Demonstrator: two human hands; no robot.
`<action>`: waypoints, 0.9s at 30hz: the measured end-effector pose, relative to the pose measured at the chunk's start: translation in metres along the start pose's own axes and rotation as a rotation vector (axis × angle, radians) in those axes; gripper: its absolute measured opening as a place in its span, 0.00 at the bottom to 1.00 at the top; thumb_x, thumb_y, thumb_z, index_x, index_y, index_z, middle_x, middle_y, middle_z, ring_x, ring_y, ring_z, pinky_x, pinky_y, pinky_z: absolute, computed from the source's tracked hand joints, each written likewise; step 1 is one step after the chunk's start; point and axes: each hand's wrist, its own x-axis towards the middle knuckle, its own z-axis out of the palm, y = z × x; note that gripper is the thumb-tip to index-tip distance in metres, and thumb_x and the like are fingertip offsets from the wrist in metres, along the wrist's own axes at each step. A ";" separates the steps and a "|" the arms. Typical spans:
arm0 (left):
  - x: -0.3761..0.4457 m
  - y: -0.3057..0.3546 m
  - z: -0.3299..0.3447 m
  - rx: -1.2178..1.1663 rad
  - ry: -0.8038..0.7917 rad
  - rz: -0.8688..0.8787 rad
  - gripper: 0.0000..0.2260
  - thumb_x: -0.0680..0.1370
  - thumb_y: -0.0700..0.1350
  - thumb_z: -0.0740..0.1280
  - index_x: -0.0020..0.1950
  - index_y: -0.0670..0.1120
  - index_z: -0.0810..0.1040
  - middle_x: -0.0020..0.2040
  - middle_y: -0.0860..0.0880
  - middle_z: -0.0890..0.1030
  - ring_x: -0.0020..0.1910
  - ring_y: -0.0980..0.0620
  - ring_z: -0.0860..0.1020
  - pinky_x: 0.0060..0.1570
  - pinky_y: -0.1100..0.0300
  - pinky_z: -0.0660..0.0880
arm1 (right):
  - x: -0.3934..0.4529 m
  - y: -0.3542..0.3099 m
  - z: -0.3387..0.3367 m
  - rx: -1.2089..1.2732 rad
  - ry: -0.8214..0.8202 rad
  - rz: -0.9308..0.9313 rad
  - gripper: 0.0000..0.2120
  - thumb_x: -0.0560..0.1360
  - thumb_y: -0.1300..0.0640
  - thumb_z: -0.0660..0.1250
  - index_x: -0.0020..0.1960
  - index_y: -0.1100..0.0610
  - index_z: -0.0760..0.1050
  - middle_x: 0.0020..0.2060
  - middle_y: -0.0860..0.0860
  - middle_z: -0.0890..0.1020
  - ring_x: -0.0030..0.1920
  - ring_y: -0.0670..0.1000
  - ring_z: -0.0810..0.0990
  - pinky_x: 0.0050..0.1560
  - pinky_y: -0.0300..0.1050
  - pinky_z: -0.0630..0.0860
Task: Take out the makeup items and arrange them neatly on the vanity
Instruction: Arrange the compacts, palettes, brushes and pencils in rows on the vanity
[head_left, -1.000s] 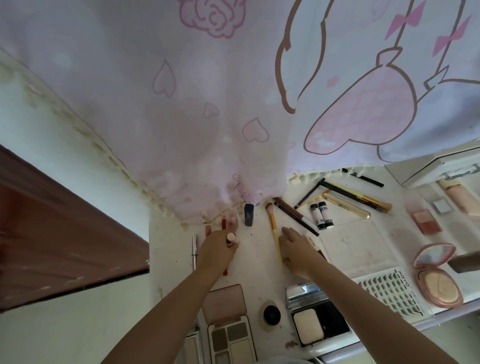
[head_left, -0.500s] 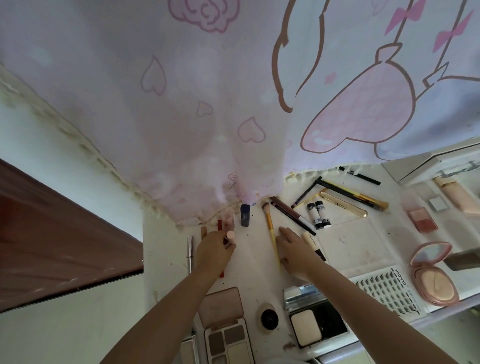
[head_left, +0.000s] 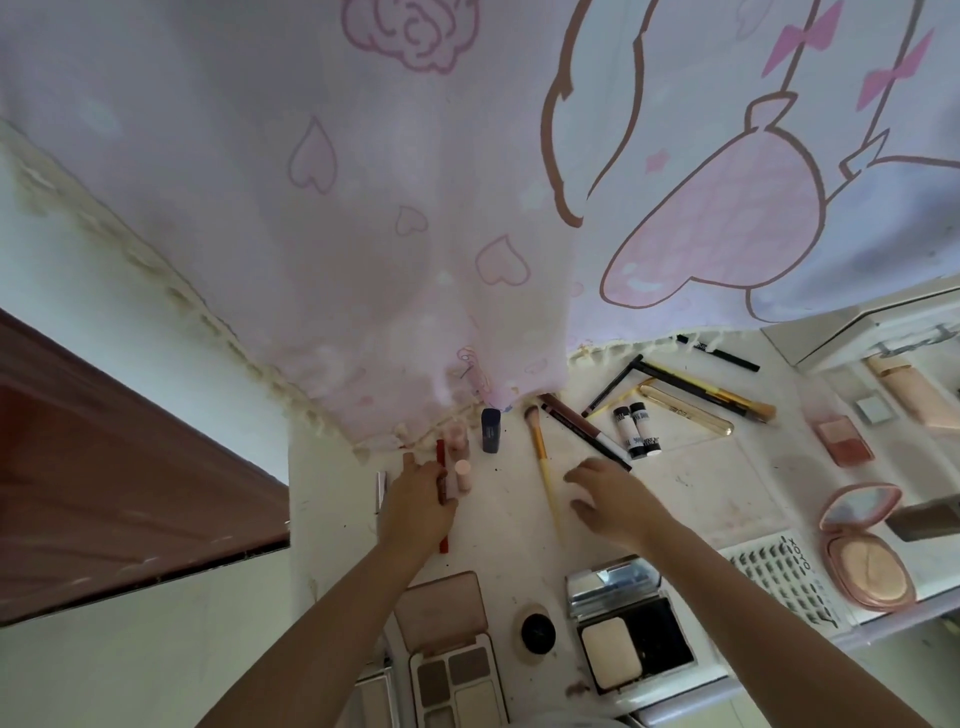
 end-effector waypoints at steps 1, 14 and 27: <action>-0.003 -0.001 -0.002 0.019 -0.002 0.003 0.13 0.75 0.46 0.66 0.58 0.44 0.75 0.59 0.46 0.73 0.53 0.48 0.76 0.50 0.55 0.75 | -0.002 0.004 -0.002 -0.036 0.082 0.049 0.19 0.77 0.54 0.59 0.68 0.56 0.67 0.64 0.52 0.72 0.64 0.51 0.70 0.65 0.42 0.67; -0.041 0.016 -0.023 -0.015 -0.050 0.167 0.11 0.77 0.48 0.64 0.57 0.45 0.76 0.54 0.49 0.78 0.47 0.54 0.75 0.48 0.65 0.71 | 0.000 0.017 -0.011 0.160 0.130 0.326 0.17 0.73 0.58 0.64 0.61 0.58 0.69 0.52 0.56 0.78 0.50 0.54 0.77 0.45 0.42 0.70; -0.045 0.079 -0.041 -0.425 -0.172 0.343 0.10 0.78 0.43 0.62 0.59 0.46 0.73 0.48 0.51 0.77 0.46 0.56 0.76 0.49 0.62 0.73 | -0.046 -0.038 -0.082 1.149 0.202 0.030 0.05 0.71 0.69 0.67 0.42 0.62 0.74 0.33 0.57 0.80 0.30 0.46 0.81 0.30 0.36 0.76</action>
